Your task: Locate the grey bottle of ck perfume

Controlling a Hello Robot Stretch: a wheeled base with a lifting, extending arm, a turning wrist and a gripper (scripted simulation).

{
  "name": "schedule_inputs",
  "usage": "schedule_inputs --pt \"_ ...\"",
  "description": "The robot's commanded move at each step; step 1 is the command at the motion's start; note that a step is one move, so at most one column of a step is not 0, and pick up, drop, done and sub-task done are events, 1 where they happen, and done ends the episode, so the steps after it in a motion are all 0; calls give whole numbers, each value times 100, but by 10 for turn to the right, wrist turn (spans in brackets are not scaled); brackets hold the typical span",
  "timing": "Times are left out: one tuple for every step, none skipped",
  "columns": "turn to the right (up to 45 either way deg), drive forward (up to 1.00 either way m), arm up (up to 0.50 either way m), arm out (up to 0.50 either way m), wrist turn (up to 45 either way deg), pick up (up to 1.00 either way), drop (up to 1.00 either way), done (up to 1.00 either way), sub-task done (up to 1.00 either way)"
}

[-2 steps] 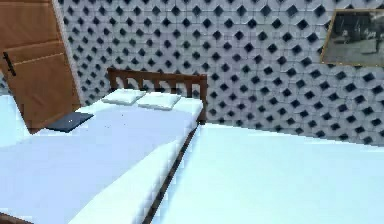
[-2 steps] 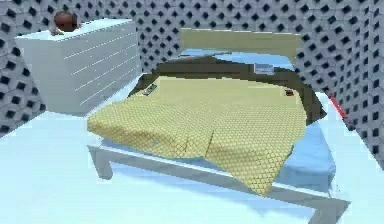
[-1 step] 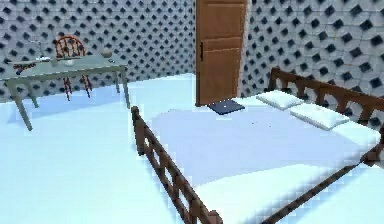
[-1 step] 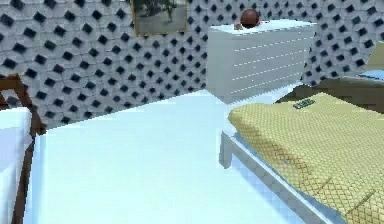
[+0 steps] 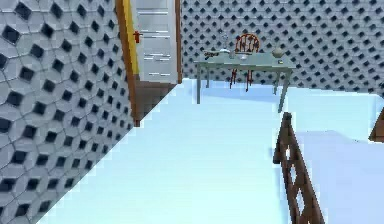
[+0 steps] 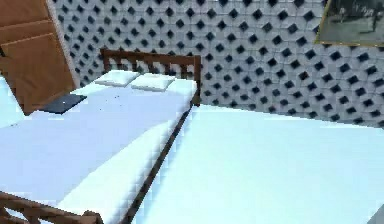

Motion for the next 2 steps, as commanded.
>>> schedule_inputs --pt "-270 0 0 0 0 0 0 0 0" --pt "0 20 0 0 0 0 0 0 0"
